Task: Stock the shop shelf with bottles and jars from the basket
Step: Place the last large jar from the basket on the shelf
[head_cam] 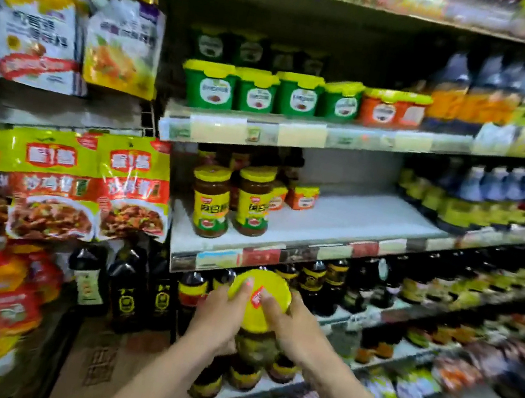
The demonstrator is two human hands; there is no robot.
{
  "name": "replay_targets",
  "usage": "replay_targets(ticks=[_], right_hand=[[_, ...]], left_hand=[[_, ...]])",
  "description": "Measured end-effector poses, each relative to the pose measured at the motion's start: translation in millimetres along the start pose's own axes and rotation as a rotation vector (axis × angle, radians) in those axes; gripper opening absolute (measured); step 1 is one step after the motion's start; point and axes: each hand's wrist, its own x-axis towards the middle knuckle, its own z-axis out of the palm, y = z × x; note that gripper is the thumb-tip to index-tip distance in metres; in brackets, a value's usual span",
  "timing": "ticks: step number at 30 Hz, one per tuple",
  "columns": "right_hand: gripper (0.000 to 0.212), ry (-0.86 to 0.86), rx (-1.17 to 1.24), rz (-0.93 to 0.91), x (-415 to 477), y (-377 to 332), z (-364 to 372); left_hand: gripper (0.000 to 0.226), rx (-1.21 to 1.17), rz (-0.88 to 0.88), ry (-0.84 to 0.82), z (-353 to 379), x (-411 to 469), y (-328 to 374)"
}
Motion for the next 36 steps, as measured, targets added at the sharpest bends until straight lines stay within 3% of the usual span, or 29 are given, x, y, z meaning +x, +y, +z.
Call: replay_targets(ticks=[5, 8, 11, 14, 16, 19, 23, 31, 36], right_hand=[[0.054, 0.053, 0.041, 0.005, 43, 7, -64], [0.065, 0.052, 0.047, -0.026, 80, 3, -92], [0.092, 0.065, 0.064, -0.035, 126, -3, -113], [0.106, 0.041, 0.074, -0.044, 169, -7, -136], [0.098, 0.016, 0.092, -0.034, 191, -14, -154], [0.062, -0.051, 0.147, -0.012, 222, -23, -173], [0.049, -0.190, 0.119, 0.011, 270, -26, -187], [0.057, -0.404, 0.136, 0.046, 343, -32, -194], [0.058, -0.546, 0.073, 0.049, 374, -37, -186]], left_hand=[[0.050, 0.054, 0.145, -0.003, 45, 40, 59], [0.058, 0.041, 0.163, -0.027, 61, 78, 84], [0.060, 0.015, 0.170, -0.054, 74, 121, 112], [0.055, -0.007, 0.170, -0.055, 83, 158, 145], [0.054, -0.020, 0.132, -0.062, 90, 176, 167], [0.054, 0.000, 0.090, -0.093, 97, 199, 194], [0.057, -0.019, -0.013, -0.070, 107, 231, 206], [0.033, -0.052, -0.122, 0.130, 123, 266, 223], [0.047, -0.060, -0.197, 0.213, 125, 278, 216]])
